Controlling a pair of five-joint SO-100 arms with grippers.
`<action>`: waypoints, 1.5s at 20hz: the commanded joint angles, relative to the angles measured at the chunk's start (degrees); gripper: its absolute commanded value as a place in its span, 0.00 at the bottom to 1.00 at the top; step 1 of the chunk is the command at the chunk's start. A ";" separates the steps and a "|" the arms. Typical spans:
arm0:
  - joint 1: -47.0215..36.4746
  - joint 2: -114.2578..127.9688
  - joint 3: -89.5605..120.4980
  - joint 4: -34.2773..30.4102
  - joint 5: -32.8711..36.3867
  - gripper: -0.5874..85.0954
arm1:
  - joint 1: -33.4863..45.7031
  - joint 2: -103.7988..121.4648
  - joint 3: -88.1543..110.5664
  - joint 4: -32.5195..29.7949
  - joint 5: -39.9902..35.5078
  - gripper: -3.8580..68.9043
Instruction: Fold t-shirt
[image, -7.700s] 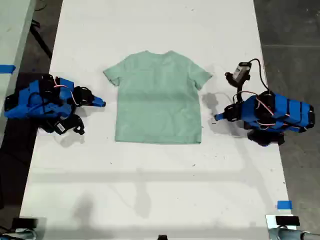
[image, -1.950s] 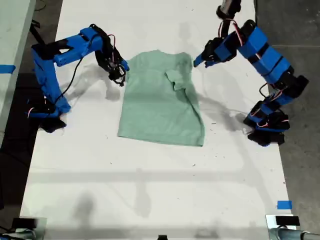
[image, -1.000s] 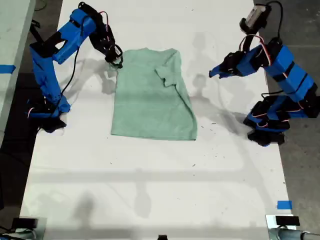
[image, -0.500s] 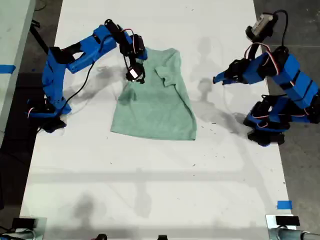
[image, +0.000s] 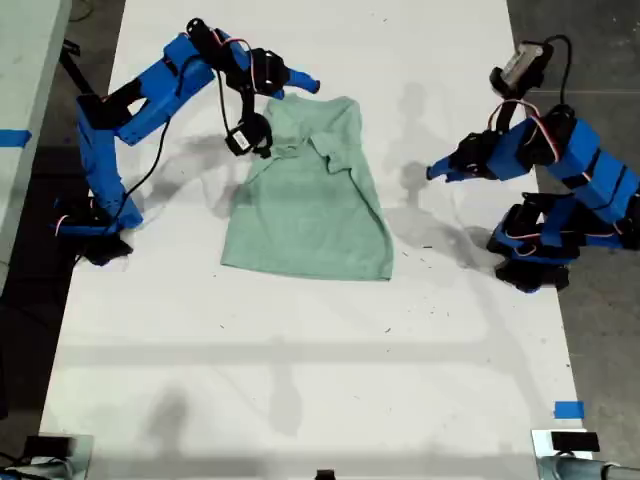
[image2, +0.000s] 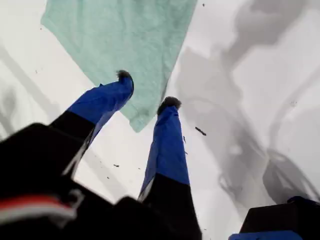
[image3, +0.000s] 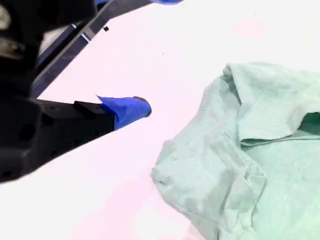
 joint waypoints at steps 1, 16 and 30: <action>5.19 12.30 3.60 10.28 -0.44 0.43 | -3.87 -0.09 0.09 -3.08 0.97 0.27; 42.89 45.26 56.87 10.55 -28.30 0.42 | -28.74 -23.38 6.68 -17.49 16.17 0.44; 40.17 48.25 63.98 5.54 -27.69 0.42 | -28.56 -54.67 -2.29 -33.93 14.33 0.38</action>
